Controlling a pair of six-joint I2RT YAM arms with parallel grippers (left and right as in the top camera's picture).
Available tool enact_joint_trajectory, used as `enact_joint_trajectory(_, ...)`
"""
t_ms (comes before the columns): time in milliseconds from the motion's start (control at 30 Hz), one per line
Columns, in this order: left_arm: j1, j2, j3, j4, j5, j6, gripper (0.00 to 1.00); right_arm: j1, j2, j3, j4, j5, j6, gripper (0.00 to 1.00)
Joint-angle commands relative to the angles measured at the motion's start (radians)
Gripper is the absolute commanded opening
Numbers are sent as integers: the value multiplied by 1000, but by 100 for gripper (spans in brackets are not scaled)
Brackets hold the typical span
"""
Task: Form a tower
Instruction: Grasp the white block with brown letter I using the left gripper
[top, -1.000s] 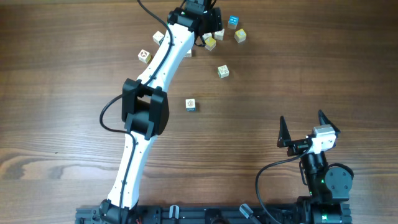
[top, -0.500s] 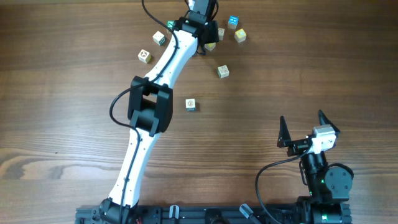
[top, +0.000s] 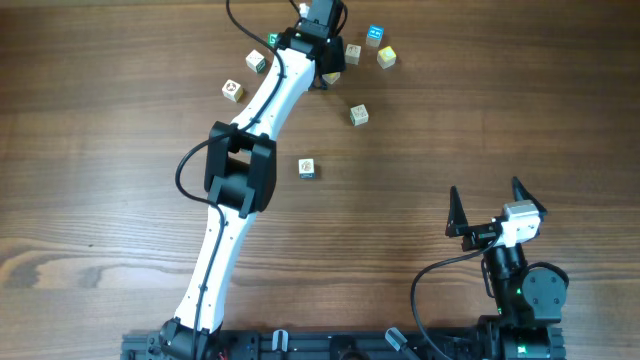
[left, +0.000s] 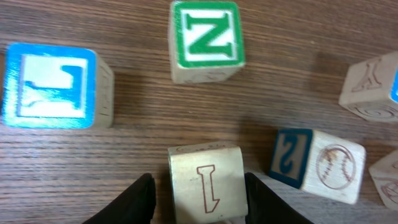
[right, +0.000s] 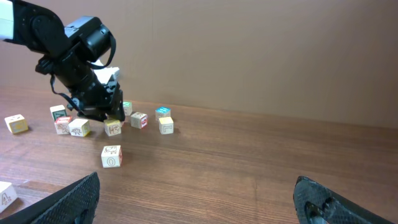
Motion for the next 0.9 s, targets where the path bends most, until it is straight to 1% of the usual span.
enact_joint_trajectory(0,22,14,0,1,-23,3,47,-4,-8,-1,5,-12,15,100)
enact_joint_trajectory(33,22,14,0,10,-23,3,50,-4,-8,-1,5,-12,14,100)
enact_joint_trajectory(67,22,14,0,21,-23,3,50,-4,-8,-1,5,-12,15,100)
enact_joint_trajectory(267,22,14,0,61,-23,3,51,-4,-8,-1,5,-12,14,100)
enact_joint_trajectory(367,22,14,0,64,-22,3,42,-4,-8,-1,5,-12,15,100)
enact_joint_trajectory(400,20,14,0,60,-22,3,36,-4,-8,-1,5,-12,15,100)
enact_joint_trajectory(600,20,14,0,55,-22,3,32,-4,-8,-1,5,-12,14,99)
enact_joint_trajectory(700,20,11,0,53,-22,3,32,-4,-8,-1,5,-12,15,99)
enact_joint_trajectory(867,21,-53,1,53,-23,7,32,-4,-8,-1,5,-12,14,100)
